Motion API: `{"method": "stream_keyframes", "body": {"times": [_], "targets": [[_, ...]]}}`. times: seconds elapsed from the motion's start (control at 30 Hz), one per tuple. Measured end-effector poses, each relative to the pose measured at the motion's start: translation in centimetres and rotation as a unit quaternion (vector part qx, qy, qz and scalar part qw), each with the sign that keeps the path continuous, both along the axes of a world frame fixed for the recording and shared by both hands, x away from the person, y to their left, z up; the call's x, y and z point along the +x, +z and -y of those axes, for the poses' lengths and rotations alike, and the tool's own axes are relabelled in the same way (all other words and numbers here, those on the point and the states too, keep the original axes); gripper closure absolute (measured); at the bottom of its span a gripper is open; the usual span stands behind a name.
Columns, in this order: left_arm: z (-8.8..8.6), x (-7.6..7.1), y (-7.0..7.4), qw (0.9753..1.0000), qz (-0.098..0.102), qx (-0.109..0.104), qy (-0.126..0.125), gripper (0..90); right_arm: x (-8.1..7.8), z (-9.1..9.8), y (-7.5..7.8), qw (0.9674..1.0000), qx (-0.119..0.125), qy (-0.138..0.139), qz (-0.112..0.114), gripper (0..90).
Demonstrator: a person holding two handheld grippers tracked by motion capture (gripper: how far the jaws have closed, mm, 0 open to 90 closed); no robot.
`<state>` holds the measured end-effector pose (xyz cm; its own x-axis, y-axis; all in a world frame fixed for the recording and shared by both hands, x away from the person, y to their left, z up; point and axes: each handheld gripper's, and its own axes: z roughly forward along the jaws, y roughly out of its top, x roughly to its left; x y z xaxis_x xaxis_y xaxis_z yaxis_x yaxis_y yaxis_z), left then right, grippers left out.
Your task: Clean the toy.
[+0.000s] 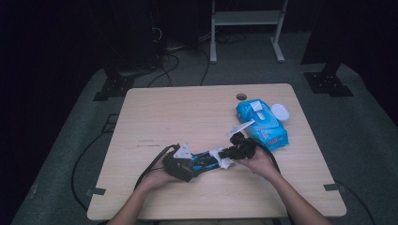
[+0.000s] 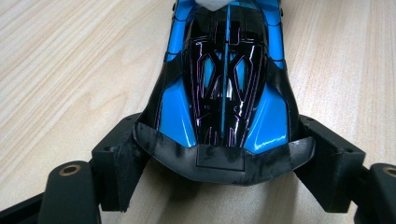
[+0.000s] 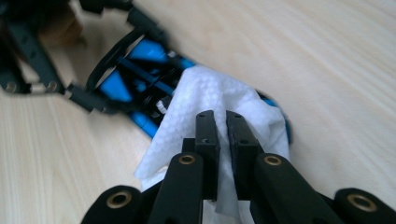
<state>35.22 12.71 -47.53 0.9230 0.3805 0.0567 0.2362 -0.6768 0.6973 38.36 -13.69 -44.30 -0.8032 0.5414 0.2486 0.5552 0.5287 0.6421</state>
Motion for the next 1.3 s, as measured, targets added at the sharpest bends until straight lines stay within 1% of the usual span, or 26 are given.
{"method": "stream_keyframes", "body": {"times": [0.03,0.13,0.27,0.33,0.37,0.4,0.43,0.5,0.57,0.63,0.7,0.73,0.77,0.8,0.83,0.87,0.9,0.93,0.97,1.0,1.07,1.1,1.13,1.17,1.27,1.3], "targets": [[0.0,0.0,0.0,1.0000,0.000,-0.001,0.000,23.3,-0.2,-0.2,0.1,0.9999,-0.012,0.008,0.007,84.3],[0.0,0.0,0.0,1.0000,-0.006,0.001,0.002,23.3,-0.5,0.1,0.2,0.9999,-0.006,0.012,-0.007,83.9],[-0.2,0.3,0.0,0.9997,-0.021,0.004,0.009,19.9,-1.3,0.2,0.1,0.9998,-0.010,0.018,0.006,83.6],[-0.3,0.3,0.1,0.9995,-0.030,-0.008,0.011,19.5,-1.4,0.4,0.0,0.9996,-0.008,0.024,0.009,83.6],[-0.7,0.4,0.6,0.9987,-0.042,-0.025,0.012,19.0,-1.3,0.4,0.0,0.9997,-0.005,0.024,0.007,83.7],[-0.7,0.4,0.6,0.9987,-0.042,-0.025,0.012,18.9,-1.3,0.4,0.0,0.9997,-0.005,0.024,0.007,83.7],[-0.9,0.5,0.7,0.9980,-0.049,-0.038,0.014,18.9,-1.2,0.6,-0.3,0.9997,0.006,0.023,0.001,83.7],[-1.5,0.8,1.1,0.9949,-0.071,-0.068,0.022,19.0,-1.3,0.7,-0.4,0.9996,0.011,0.026,0.005,83.7],[-1.9,1.1,1.1,0.9914,-0.095,-0.085,0.027,18.9,-1.4,0.8,-0.5,0.9995,0.011,0.027,0.010,83.7],[-2.1,1.4,0.9,0.9877,-0.119,-0.096,0.033,18.9,-1.5,0.8,-0.5,0.9994,0.014,0.028,0.015,83.8],[-2.2,1.5,0.7,0.9862,-0.133,-0.092,0.036,18.9,-1.5,0.9,-0.7,0.9993,0.018,0.028,0.017,83.8],[-2.2,1.6,0.7,0.9844,-0.143,-0.094,0.040,19.0,-1.6,1.0,-0.7,0.9993,0.022,0.026,0.018,83.9],[-2.3,1.7,0.7,0.9816,-0.160,-0.092,0.049,19.3,-1.7,1.0,-0.8,0.9992,0.025,0.025,0.020,83.8],[-2.3,1.8,0.7,0.9800,-0.168,-0.093,0.054,19.3,-1.8,1.1,-0.9,0.9991,0.028,0.022,0.021,84.0],[-2.3,1.7,0.7,0.9801,-0.167,-0.091,0.056,19.3,-1.9,1.1,-1.0,0.9990,0.032,0.020,0.024,84.0],[-2.3,1.7,0.9,0.9795,-0.170,-0.092,0.058,19.4,-2.0,1.2,-1.0,0.9989,0.034,0.018,0.027,84.1],[-2.4,1.8,1.0,0.9784,-0.172,-0.097,0.061,19.4,-2.1,1.2,-1.1,0.9988,0.034,0.018,0.031,84.3],[-2.6,1.8,1.1,0.9765,-0.175,-0.108,0.064,19.7,-2.2,1.2,-1.0,0.9988,0.032,0.018,0.031,84.3],[-2.7,1.9,1.3,0.9755,-0.175,-0.117,0.064,21.6,-2.2,1.2,-1.0,0.9989,0.031,0.017,0.031,84.4],[-2.8,1.9,1.3,0.9750,-0.174,-0.119,0.069,22.7,-2.3,1.2,-1.0,0.9989,0.032,0.016,0.031,84.6],[-3.0,1.9,1.2,0.9754,-0.175,-0.110,0.076,24.5,-2.4,1.3,-1.2,0.9985,0.036,0.015,0.038,84.8],[-3.0,1.9,1.1,0.9743,-0.180,-0.111,0.079,25.9,-2.5,1.3,-1.2,0.9985,0.038,0.012,0.038,84.9],[-3.2,2.0,0.9,0.9709,-0.191,-0.116,0.086,26.1,-2.6,1.3,-1.2,0.9984,0.036,0.014,0.041,84.9],[-3.3,2.1,0.8,0.9686,-0.196,-0.120,0.093,26.0,-2.7,1.3,-1.2,0.9984,0.034,0.014,0.043,84.9],[-3.5,2.3,0.8,0.9651,-0.202,-0.122,0.114,26.1,-2.9,1.4,-1.3,0.9983,0.031,0.015,0.047,85.0],[-3.6,2.3,0.8,0.9642,-0.206,-0.122,0.114,26.2,-3.0,1.4,-1.2,0.9984,0.030,0.014,0.046,85.0]]}}
